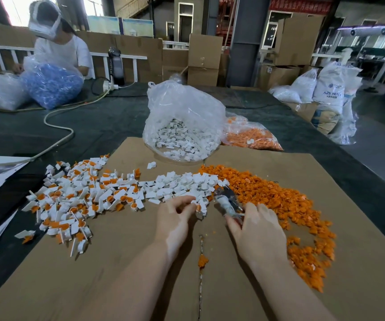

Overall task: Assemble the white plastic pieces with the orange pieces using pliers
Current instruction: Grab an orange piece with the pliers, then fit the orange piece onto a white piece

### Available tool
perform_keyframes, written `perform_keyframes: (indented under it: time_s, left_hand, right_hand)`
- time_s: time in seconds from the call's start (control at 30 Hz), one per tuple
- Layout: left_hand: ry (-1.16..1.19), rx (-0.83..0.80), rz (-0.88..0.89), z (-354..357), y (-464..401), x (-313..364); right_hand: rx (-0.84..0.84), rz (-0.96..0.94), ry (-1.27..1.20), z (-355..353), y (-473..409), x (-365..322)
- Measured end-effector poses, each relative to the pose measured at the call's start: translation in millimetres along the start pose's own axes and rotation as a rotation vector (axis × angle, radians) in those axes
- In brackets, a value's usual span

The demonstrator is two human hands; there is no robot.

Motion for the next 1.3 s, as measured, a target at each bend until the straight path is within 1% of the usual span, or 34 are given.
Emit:
perform_keyframes:
  time_s: [0.07, 0.2, 0.23, 0.27, 0.33, 0.4, 0.47, 0.63, 0.7, 0.83, 1.03, 1.1, 1.17, 1.23, 1.3]
  left_hand:
    - [-0.063, -0.037, 0.056, 3, 3, 3]
    - [-0.131, -0.081, 0.109, 6, 2, 5]
    - [-0.157, -0.096, 0.125, 7, 2, 6]
    - [-0.173, -0.111, 0.139, 8, 2, 6]
    - [-0.188, -0.139, 0.16, 10, 1, 7]
    - [-0.201, -0.169, 0.175, 11, 2, 9]
    - [-0.213, -0.194, 0.184, 11, 4, 10]
    - [-0.122, -0.243, 0.148, 9, 11, 7]
    - [-0.148, -0.259, 0.181, 12, 15, 9]
    - [-0.199, -0.239, 0.194, 15, 14, 8]
    - [-0.159, -0.264, 0.205, 18, 17, 10]
    - [-0.197, -0.275, 0.219, 19, 18, 10]
    - [-0.286, -0.272, 0.265, 19, 19, 11]
    - [-0.365, -0.241, 0.315, 17, 19, 14]
    - [-0.37, -0.171, 0.316, 12, 15, 14]
  right_hand:
    - [0.044, -0.006, 0.095, 0, 0, 2]
    - [0.173, -0.017, 0.079, 0, 2, 5]
    - [0.208, -0.051, 0.06, -2, 3, 1]
    - [0.247, -0.107, 0.006, -4, 5, -6]
    - [0.301, -0.248, -0.199, -6, 9, -23]
    - [0.289, -0.356, -0.394, -7, 15, -39]
    - [0.282, -0.403, -0.492, -7, 17, -46]
    - [0.206, -0.293, -0.542, 3, 15, -39]
    - [0.189, -0.272, -0.547, 6, 15, -38]
    - [0.137, -0.236, -0.565, 11, 14, -36]
    - [0.165, -0.282, -0.549, 6, 16, -40]
    - [0.173, -0.275, -0.55, 5, 16, -39]
    - [0.199, -0.285, -0.533, 3, 17, -40]
    - [0.232, -0.295, -0.514, 0, 18, -40]
    - [0.277, -0.286, -0.499, -3, 19, -37]
Point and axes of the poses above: each hand's wrist, its own y-axis away from the middle knuckle, its own z-axis out of the palm, x = y × z, the point moved 8 cm from there along -y, towards the middle knuckle, and after that the axes turned 2 degrees about z, right-handed, at the moved point
